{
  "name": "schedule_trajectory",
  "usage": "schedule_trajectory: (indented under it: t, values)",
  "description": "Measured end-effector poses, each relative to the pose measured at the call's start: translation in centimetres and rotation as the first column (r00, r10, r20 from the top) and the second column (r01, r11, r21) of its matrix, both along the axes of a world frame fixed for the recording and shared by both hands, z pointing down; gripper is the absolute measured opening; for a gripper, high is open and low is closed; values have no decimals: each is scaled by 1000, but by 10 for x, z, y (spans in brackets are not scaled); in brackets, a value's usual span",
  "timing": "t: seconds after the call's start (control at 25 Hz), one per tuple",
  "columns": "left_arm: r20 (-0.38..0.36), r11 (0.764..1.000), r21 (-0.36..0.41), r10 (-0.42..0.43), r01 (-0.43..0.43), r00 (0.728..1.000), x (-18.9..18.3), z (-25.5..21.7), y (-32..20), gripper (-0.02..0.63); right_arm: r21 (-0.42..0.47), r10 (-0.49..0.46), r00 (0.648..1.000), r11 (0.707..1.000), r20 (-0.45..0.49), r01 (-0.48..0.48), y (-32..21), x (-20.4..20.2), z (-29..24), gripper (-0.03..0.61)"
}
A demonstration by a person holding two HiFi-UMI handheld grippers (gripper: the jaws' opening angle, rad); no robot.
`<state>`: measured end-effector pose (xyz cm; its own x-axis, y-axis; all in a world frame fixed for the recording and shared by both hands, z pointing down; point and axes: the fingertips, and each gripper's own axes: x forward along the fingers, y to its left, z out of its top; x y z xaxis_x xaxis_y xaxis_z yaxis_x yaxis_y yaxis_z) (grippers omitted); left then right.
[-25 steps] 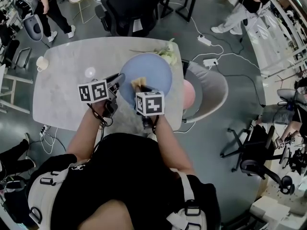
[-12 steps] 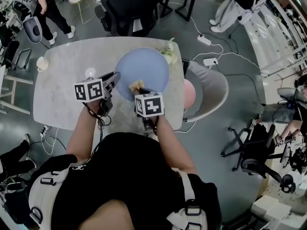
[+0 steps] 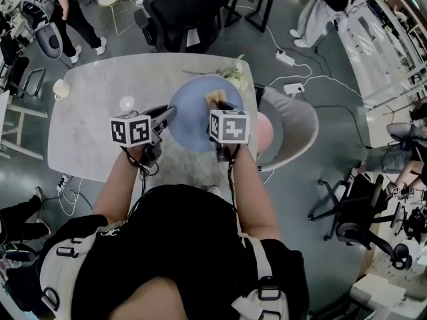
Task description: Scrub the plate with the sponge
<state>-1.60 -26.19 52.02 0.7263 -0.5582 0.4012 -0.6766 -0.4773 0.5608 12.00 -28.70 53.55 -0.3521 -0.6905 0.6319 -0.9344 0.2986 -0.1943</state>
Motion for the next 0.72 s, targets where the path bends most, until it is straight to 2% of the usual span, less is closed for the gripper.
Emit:
schedule_trajectory:
  t: [0.12,0.24,0.36,0.52,0.72]
  values:
    - [-13,999,15,32,-32,999,5,-5,4,55,17,51,999,999,5,-51,-13,21,-10,31]
    - [-26,1000,15,25,-24,999,5,-5,2,57,12,71,997,997,23,-72,-16,26,-10,31]
    - [-27,999,2,-32,32,999,-4,-3,-5,57,3,54,999,999,7,-54,-10,18,-1,31]
    - [-69,991,-22,-132,130,989,-18,-4,-13,57,-28,27,1000,999,15,-27,2,2,16,31]
    - [-84,972,-24,-235,234,968,-39,-7,-27,58,-92,-66,998,994,5,66,29,-34,45,29]
